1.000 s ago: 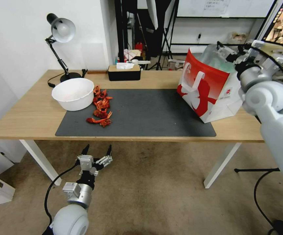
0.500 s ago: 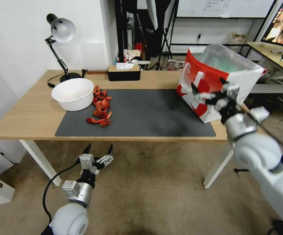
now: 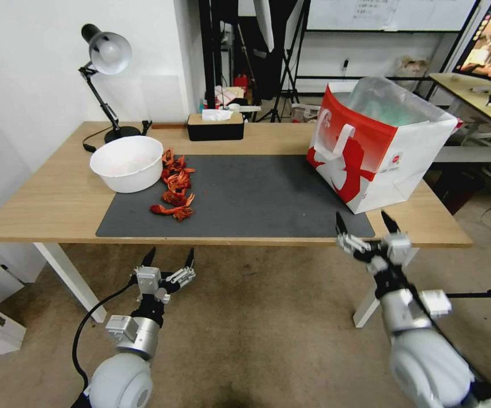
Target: Close the takeout container lid, then place the container into the takeout bag.
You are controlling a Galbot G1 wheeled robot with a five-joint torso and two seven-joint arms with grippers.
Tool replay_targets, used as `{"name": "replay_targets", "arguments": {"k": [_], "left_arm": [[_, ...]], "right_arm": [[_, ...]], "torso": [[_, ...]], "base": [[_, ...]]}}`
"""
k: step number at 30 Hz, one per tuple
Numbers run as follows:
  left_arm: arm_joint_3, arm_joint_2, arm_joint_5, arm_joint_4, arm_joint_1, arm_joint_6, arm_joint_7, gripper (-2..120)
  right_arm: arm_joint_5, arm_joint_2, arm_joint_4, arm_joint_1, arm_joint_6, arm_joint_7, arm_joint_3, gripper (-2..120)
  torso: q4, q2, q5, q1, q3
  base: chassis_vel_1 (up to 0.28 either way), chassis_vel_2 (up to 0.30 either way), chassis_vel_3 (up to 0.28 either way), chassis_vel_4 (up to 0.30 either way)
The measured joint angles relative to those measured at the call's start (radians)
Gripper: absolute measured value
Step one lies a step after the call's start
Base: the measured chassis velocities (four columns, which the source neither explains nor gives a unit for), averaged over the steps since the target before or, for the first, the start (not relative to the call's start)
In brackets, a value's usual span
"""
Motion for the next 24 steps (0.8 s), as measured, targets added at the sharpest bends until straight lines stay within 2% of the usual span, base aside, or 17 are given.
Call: {"name": "replay_targets", "arguments": {"k": [5, 10, 24], "left_arm": [[-0.004, -0.009, -0.005, -0.001, 0.010, -0.005, 0.020, 100], [-0.002, -0.023, -0.007, 0.017, 0.012, -0.051, 0.042, 100], [0.000, -0.025, -0.004, 0.024, 0.010, -0.058, 0.043, 100]], "right_arm": [[-0.029, 0.043, -0.008, -0.075, 0.034, -0.004, 0.000, 100], [-0.032, 0.070, -0.032, -0.099, 0.053, -0.005, -0.004, 100], [-0.027, 0.071, -0.039, -0.091, 0.055, 0.000, -0.007, 100]], "torso": [[0.0000, 0.000, 0.0000, 0.000, 0.000], [0.0001, 0.000, 0.0002, 0.000, 0.000], [0.0001, 0.000, 0.0002, 0.000, 0.000]], "base": [[0.000, 0.000, 0.000, 0.000], [0.000, 0.000, 0.000, 0.000], [0.000, 0.000, 0.000, 0.000]]}}
